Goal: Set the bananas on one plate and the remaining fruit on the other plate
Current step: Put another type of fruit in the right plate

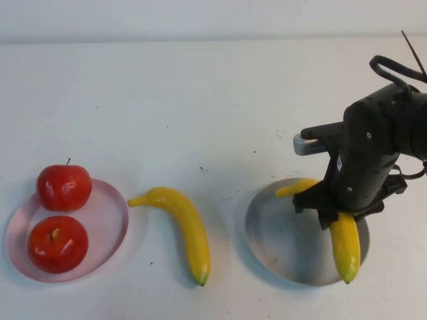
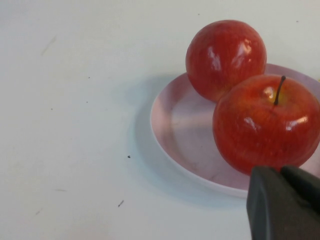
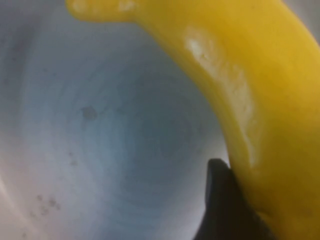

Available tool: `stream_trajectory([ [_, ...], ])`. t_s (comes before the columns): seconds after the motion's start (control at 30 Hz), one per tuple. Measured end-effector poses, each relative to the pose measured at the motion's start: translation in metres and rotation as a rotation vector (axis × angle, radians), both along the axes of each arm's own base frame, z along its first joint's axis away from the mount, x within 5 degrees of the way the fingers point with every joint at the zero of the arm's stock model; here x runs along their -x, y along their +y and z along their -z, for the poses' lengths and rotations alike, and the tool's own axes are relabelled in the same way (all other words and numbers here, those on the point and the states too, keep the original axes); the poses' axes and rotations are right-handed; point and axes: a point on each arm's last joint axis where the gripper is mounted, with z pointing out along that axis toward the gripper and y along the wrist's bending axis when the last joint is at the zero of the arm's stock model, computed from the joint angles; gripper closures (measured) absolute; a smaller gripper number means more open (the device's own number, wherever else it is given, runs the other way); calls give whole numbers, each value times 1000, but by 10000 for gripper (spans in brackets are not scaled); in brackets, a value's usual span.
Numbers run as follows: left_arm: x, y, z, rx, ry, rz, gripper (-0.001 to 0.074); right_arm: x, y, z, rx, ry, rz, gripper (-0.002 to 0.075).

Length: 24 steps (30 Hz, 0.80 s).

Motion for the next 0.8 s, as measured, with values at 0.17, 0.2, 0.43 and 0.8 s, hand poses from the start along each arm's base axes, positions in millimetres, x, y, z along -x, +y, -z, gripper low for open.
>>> stream_trajectory([
  [0.17, 0, 0, 0, 0, 0, 0, 731, -2, -2, 4, 13, 7, 3, 400],
  [0.2, 0, 0, 0, 0, 0, 0, 731, -2, -2, 4, 13, 7, 3, 386],
  [0.43, 0, 0, 0, 0, 0, 0, 731, 1, -4, 6, 40, 49, 7, 314],
  [0.8, 0, 0, 0, 0, 0, 0, 731, -2, 16, -46, -65, 30, -41, 309],
])
